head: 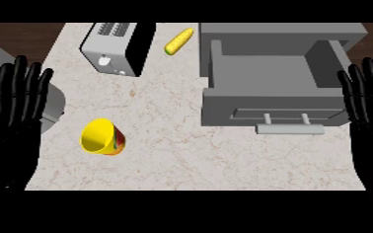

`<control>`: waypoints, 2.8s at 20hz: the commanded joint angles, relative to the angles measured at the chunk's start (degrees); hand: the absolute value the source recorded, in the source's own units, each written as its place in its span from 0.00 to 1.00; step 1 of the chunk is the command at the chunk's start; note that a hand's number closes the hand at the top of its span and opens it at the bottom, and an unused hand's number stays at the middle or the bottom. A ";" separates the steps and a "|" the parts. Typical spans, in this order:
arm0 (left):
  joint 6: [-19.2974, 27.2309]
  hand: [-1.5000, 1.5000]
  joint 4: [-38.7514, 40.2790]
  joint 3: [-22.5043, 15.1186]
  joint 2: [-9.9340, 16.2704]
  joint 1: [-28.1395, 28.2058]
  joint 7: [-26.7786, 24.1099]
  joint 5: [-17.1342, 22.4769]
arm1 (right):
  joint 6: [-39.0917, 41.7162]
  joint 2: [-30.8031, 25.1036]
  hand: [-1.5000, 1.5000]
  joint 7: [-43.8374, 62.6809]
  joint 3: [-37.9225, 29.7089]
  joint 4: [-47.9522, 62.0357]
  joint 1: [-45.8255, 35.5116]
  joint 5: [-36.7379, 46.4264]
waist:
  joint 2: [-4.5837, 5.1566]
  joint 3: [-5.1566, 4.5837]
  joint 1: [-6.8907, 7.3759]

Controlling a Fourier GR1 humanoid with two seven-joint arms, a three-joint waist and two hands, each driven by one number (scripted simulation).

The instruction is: Pick up the cup, place it into the drawer and close the drawer

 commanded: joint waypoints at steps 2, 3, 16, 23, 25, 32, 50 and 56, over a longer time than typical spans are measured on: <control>-8.85 0.00 -1.54 4.96 5.18 0.53 -0.17 10.46 | -0.61 1.38 0.00 -1.69 0.97 1.57 -1.96 1.33 | 1.29 -0.20 0.17; -11.40 0.00 -0.03 2.47 5.10 1.63 -2.84 10.68 | 0.97 0.86 0.00 -2.74 -0.46 0.71 -0.68 -1.70 | 1.28 -0.20 -0.02; -26.00 0.00 19.30 13.02 11.54 2.07 2.66 34.18 | 6.09 -1.37 0.00 4.68 0.73 11.12 -11.48 -4.51 | 1.41 -0.19 0.10; -27.84 0.00 36.63 9.81 7.56 -2.44 -9.24 18.30 | 6.96 -0.99 0.00 3.73 0.63 9.94 -10.93 -4.25 | 1.46 -0.22 -0.60; -30.25 0.00 35.62 14.48 11.93 -0.46 -6.23 23.35 | 7.10 -1.04 0.00 2.30 0.13 14.58 -12.60 -2.83 | 1.38 -0.19 -0.12; -30.22 0.00 54.84 13.28 10.34 -4.54 -21.59 10.28 | 6.48 -0.59 0.00 2.77 -0.16 15.15 -15.01 -1.79 | 1.50 -0.22 -0.36; -26.05 0.00 99.02 11.31 11.21 -17.83 -54.76 -5.04 | 10.03 -2.14 0.00 3.14 -3.58 15.02 -15.07 -5.28 | 1.61 -0.30 -0.94; -25.15 0.00 103.46 11.49 10.89 -18.13 -61.48 -5.63 | 9.47 -1.66 0.00 3.70 -2.33 13.70 -15.28 -3.94 | 1.83 -0.41 -1.22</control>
